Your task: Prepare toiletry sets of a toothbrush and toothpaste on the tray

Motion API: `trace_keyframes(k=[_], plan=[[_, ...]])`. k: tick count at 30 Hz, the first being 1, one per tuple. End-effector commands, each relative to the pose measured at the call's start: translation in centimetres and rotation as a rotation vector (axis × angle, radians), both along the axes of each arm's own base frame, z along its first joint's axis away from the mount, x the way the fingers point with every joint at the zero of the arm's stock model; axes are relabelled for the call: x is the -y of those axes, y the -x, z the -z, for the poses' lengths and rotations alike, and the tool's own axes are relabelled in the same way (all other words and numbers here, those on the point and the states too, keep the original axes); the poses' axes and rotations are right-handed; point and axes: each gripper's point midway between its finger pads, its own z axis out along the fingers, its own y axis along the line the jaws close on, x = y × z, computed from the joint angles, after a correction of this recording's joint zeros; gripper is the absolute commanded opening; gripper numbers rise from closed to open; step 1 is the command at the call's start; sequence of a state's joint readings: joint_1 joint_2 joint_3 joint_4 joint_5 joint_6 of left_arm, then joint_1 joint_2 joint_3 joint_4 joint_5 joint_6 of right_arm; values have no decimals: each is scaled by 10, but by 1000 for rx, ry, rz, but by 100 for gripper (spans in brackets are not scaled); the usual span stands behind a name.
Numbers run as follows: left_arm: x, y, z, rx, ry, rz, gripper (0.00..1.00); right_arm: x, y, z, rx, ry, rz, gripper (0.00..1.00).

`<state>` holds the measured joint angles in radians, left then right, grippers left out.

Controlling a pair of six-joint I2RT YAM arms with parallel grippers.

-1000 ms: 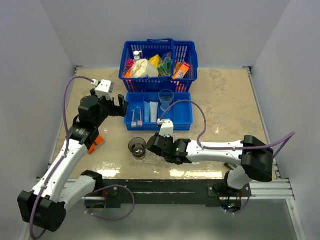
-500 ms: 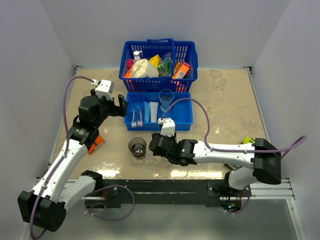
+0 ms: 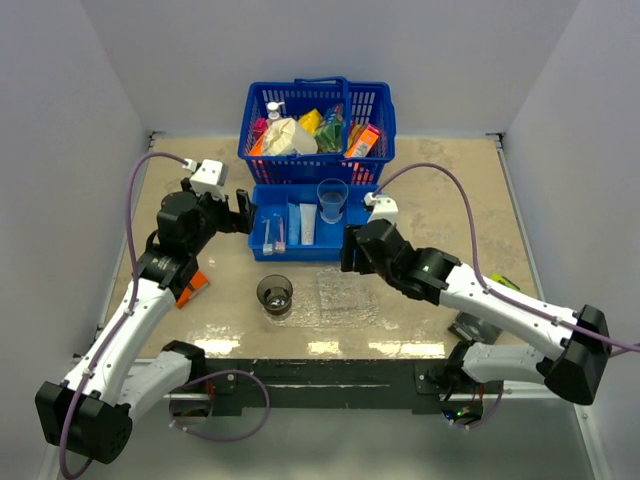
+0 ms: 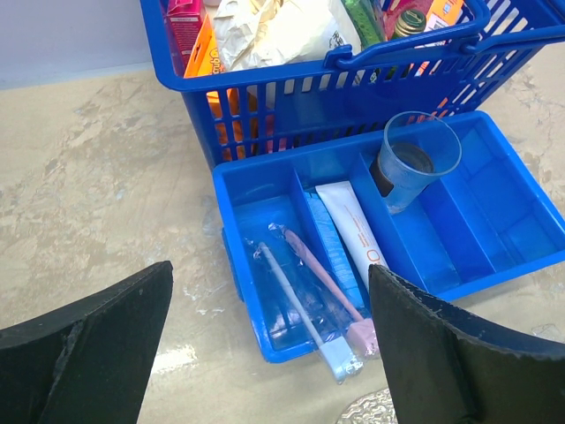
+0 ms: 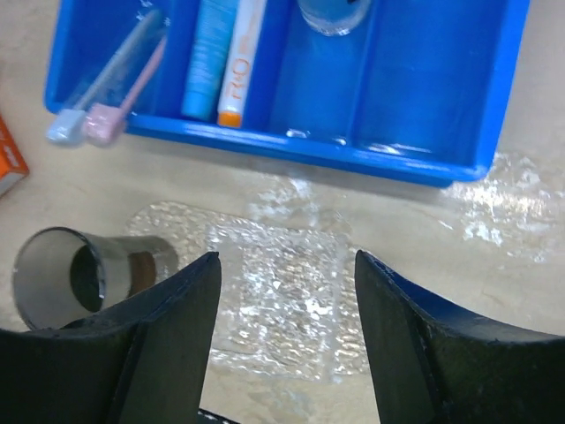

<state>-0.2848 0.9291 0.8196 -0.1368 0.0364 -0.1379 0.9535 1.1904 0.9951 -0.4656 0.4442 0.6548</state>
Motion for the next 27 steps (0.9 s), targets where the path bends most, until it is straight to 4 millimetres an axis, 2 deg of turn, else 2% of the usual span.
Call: trace_keyframes(k=[1,5,8,13,16,21,27], plan=[[2,1,-8,37,2,6,96,31,6,26,-84,19,44,64],[3,1,-8,37,7,13,96,58,14,51,-154,87,133,57],[4,1,-8,37,9,17,96,72,22,67,-197,135,179,56],[4,2,-9,38,10,18,96,88,30,85,-241,206,230,52],[4,2,-9,38,10,18,96,85,37,95,-280,205,211,51],[4,1,-8,35,9,18,96,65,45,105,-306,143,158,51],[4,1,-7,33,6,16,96,36,62,114,-317,162,80,51]])
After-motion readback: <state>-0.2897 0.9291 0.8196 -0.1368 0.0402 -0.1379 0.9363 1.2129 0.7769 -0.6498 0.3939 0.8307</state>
